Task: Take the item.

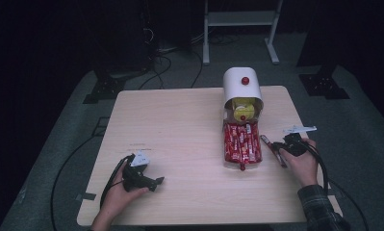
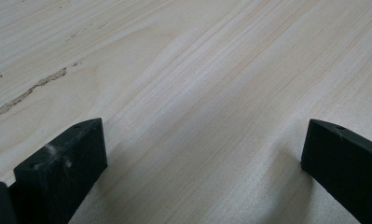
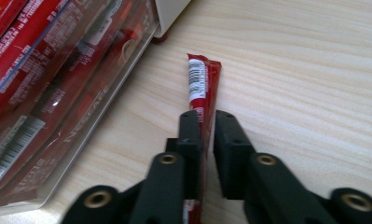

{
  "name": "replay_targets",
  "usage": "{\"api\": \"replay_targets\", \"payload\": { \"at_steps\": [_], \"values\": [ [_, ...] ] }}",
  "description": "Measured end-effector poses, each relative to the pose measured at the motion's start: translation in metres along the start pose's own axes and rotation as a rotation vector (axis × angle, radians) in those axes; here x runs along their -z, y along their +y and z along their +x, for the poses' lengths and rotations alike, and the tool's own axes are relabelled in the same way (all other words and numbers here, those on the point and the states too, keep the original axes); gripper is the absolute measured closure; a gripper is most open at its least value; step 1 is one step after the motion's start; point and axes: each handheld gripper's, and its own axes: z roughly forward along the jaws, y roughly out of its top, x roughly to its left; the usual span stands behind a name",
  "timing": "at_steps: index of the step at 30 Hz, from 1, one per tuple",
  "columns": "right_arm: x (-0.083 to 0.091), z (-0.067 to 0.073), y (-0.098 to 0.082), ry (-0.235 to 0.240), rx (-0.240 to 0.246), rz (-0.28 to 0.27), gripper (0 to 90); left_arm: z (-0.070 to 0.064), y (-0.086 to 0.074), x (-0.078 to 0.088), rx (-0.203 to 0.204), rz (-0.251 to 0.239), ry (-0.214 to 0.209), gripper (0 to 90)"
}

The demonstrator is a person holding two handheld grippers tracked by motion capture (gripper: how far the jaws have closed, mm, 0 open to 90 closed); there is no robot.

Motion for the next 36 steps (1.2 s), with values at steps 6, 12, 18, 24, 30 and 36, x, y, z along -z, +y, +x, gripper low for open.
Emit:
{"api": "replay_targets", "payload": {
  "at_steps": [6,12,18,24,30,36],
  "values": [
    [0.003,0.001,-0.001,-0.008,0.01,-0.014,63.2,0.0,0.0,0.0,0.0,0.0,0.0,0.0],
    [0.007,0.004,-0.001,-0.01,0.029,-0.04,47.5,0.0,0.0,0.0,0.0,0.0,0.0,0.0],
    [0.011,0.007,-0.001,0.0,0.03,-0.063,31.3,0.0,0.0,0.0,0.0,0.0,0.0,0.0],
    [0.017,0.01,-0.003,0.005,0.032,-0.069,26.8,-0.001,0.0,0.0,0.001,0.0,-0.001,0.0],
    [0.023,0.013,-0.008,-0.015,0.032,-0.065,23.3,0.0,0.0,0.0,-0.003,0.0,0.0,0.0],
    [0.032,0.016,-0.017,-0.023,0.033,-0.075,22.1,-0.001,0.0,0.0,0.0,-0.003,-0.001,0.0]
  ]
}}
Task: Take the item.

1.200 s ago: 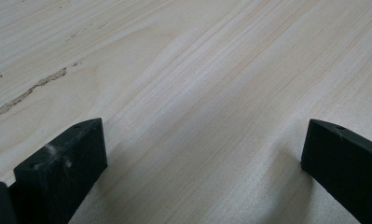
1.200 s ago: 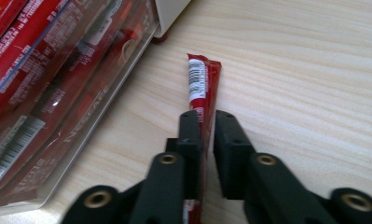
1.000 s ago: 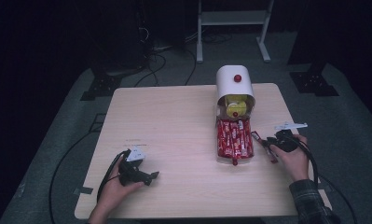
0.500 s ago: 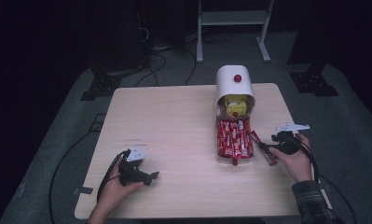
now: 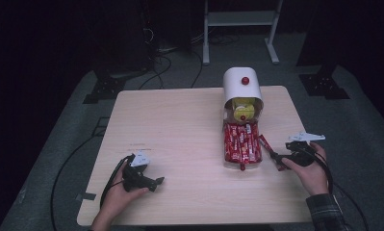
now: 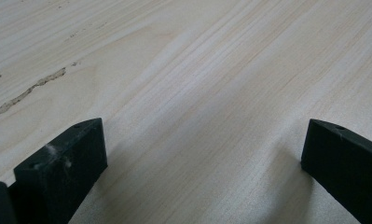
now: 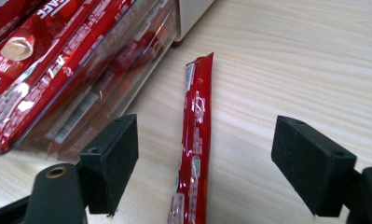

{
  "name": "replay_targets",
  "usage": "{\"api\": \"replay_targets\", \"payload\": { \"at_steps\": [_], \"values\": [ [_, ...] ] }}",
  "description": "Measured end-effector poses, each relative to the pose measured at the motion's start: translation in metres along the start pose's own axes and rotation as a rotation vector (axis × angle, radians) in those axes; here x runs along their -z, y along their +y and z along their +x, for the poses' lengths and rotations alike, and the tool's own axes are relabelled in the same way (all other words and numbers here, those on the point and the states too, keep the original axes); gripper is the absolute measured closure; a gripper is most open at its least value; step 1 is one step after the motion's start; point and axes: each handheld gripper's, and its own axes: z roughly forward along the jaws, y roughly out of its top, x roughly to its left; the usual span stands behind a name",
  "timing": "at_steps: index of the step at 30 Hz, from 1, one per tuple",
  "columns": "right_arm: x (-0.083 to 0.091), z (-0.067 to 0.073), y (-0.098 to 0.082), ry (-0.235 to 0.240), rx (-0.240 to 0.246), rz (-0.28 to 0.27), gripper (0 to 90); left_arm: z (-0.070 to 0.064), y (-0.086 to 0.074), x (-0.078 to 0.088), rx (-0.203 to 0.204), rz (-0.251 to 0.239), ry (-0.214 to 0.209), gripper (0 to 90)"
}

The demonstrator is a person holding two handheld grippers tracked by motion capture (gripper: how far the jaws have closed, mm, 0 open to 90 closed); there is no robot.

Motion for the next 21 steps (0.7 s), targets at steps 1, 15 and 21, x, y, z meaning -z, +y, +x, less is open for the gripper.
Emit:
{"api": "replay_targets", "payload": {
  "at_steps": [1,15,21],
  "values": [
    [0.002,0.0,-0.002,0.002,0.0,-0.001,22.0,0.0,0.0,0.0,0.0,0.0,0.0,0.0],
    [0.021,0.003,-0.024,0.01,0.001,-0.016,21.0,0.0,0.0,0.0,-0.003,0.002,-0.001,0.0],
    [0.025,0.004,-0.033,0.021,0.003,-0.009,18.9,0.0,0.0,0.0,-0.003,0.002,0.0,0.0]
  ]
}}
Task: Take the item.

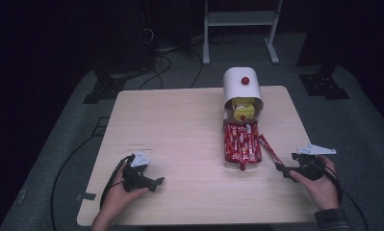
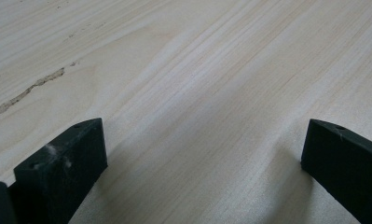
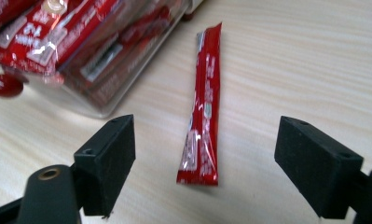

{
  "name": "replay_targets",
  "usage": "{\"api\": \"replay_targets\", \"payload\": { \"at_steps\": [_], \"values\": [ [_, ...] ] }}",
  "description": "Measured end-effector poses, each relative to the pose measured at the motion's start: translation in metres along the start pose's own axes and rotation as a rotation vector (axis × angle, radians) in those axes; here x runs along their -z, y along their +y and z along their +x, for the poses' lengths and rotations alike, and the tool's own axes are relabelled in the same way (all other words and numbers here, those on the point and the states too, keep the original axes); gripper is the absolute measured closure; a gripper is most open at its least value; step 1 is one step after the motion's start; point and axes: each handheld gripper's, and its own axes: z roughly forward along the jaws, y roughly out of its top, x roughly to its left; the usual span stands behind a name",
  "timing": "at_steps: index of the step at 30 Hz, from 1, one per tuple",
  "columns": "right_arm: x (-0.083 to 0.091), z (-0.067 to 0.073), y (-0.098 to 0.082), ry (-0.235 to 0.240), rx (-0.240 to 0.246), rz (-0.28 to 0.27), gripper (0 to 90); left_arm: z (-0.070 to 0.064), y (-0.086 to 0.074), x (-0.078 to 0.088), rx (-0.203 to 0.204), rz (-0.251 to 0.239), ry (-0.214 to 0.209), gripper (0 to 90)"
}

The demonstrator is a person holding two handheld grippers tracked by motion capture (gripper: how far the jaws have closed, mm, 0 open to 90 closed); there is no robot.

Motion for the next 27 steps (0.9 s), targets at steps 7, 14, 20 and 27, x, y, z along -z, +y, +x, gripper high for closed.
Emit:
{"api": "replay_targets", "payload": {
  "at_steps": [7,14,20,27],
  "values": [
    [0.001,0.002,-0.012,0.001,-0.001,0.034,17.6,0.0,0.0,0.0,0.0,0.0,0.0,0.0],
    [0.002,0.0,-0.021,-0.019,-0.007,0.063,17.6,0.0,0.0,0.0,0.0,0.0,0.0,0.0],
    [0.0,-0.001,-0.026,-0.029,0.002,0.091,17.8,0.0,0.0,0.0,0.0,0.0,0.0,0.0],
    [-0.003,0.0,-0.028,-0.034,0.015,0.107,17.6,0.0,0.0,0.0,0.0,0.0,0.0,0.0]
  ]
}}
